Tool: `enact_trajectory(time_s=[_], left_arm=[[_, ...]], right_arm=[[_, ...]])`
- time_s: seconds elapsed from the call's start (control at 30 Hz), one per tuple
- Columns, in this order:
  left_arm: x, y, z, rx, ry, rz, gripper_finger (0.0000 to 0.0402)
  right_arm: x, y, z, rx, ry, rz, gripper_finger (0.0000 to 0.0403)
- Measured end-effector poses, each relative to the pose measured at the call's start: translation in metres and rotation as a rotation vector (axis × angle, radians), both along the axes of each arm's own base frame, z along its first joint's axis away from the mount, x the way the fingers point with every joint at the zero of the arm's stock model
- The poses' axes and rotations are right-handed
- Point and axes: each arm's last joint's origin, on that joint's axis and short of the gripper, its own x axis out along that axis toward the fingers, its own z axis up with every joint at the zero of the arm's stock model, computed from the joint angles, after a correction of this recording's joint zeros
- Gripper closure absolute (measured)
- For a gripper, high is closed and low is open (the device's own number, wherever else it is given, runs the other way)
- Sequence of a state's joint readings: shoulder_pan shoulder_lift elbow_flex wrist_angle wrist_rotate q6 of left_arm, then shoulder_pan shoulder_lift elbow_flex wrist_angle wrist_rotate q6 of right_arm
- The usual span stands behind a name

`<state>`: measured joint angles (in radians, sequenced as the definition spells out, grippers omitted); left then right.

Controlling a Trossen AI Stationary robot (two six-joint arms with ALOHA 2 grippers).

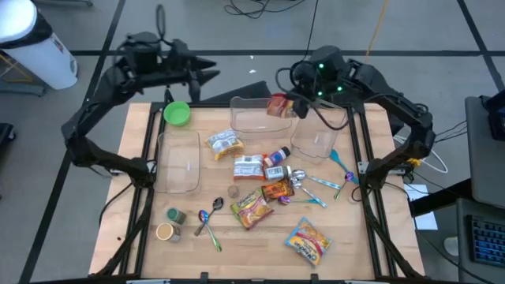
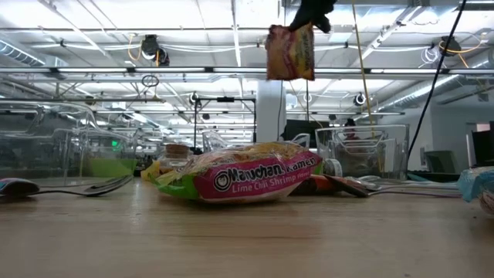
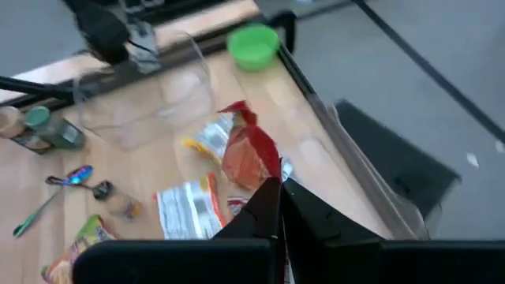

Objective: Pick & Place Food Item
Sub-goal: Put the red noodle pack into the right transparent bin

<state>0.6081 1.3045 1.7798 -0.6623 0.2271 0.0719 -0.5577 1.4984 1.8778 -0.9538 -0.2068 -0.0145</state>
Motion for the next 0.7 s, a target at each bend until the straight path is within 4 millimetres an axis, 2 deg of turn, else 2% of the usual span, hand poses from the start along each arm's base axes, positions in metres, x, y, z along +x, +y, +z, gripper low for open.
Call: enact_trajectory(time_s=[0.27,0.4,0.57,0.7], left_arm=[[-0.026,-0.007,0.002,-0.005,0.051,0.02,0.0247],[-0.032,-0.007,-0.006,-0.041,0.124,0.009,0.0247],[-0.029,-0.007,-0.021,-0.095,0.194,-0.044,0.0247],[-0.018,-0.003,-0.045,-0.201,0.213,-0.16,0.0247]], right_arm=[[-0.029,-0.012,0.003,-0.014,0.064,-0.146,0.0403],[-0.033,-0.013,0.001,0.007,0.088,-0.181,0.0403],[-0.038,-0.013,-0.017,0.018,0.149,-0.275,0.0403],[-0.042,-0.012,-0.037,0.017,0.126,-0.323,0.0403]])
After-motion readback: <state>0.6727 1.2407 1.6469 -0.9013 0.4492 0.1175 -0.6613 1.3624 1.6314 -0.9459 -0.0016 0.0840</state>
